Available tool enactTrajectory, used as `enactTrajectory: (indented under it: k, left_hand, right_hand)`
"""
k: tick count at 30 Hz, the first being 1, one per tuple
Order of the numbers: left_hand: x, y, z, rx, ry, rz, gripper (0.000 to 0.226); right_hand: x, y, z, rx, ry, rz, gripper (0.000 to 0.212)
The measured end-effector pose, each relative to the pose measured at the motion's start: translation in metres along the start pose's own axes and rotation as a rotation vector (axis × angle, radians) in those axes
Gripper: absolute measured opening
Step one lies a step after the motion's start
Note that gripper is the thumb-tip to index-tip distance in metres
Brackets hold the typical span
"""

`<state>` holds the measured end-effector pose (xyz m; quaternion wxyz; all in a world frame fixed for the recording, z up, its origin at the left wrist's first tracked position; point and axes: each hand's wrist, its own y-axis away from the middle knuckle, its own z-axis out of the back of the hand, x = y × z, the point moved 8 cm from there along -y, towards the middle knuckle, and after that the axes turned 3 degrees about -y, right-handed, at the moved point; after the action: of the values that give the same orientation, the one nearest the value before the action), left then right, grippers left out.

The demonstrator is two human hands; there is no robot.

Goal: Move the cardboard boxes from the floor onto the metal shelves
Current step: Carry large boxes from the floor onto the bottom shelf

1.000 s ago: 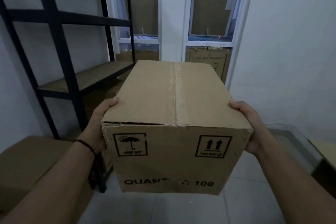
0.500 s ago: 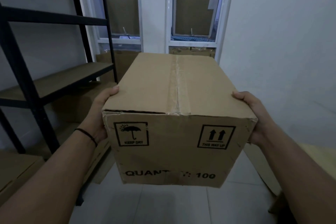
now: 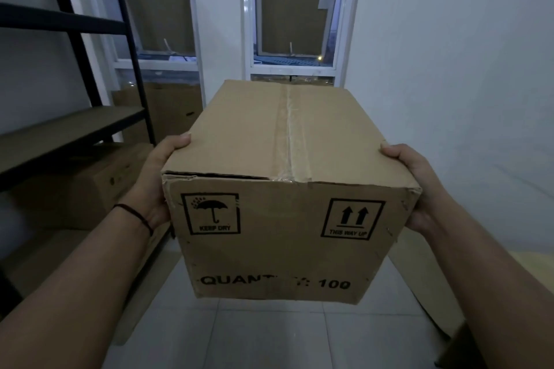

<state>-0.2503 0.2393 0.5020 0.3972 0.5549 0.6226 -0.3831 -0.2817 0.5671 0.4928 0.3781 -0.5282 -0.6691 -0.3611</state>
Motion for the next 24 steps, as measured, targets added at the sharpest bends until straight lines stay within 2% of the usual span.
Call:
enactTrajectory:
  k: [9, 18, 22, 24]
  left_hand:
    - [0.003, -0.100, -0.029, 0.100, 0.000, 0.025, 0.029]
    - [0.019, -0.178, -0.061, 0.031, -0.003, -0.002, 0.027]
    - [0.029, -0.212, -0.080, -0.015, -0.017, -0.032, 0.039]
    - [0.035, -0.228, -0.090, -0.036, -0.019, -0.037, 0.036]
  right_hand:
    - [0.022, -0.082, 0.023, -0.053, -0.016, 0.008, 0.037]
    - [0.053, -0.166, 0.058, 0.009, -0.031, 0.008, 0.037]
    - [0.072, -0.209, 0.078, 0.046, -0.020, 0.005, 0.036]
    - [0.081, -0.232, 0.087, 0.074, -0.026, -0.014, 0.035]
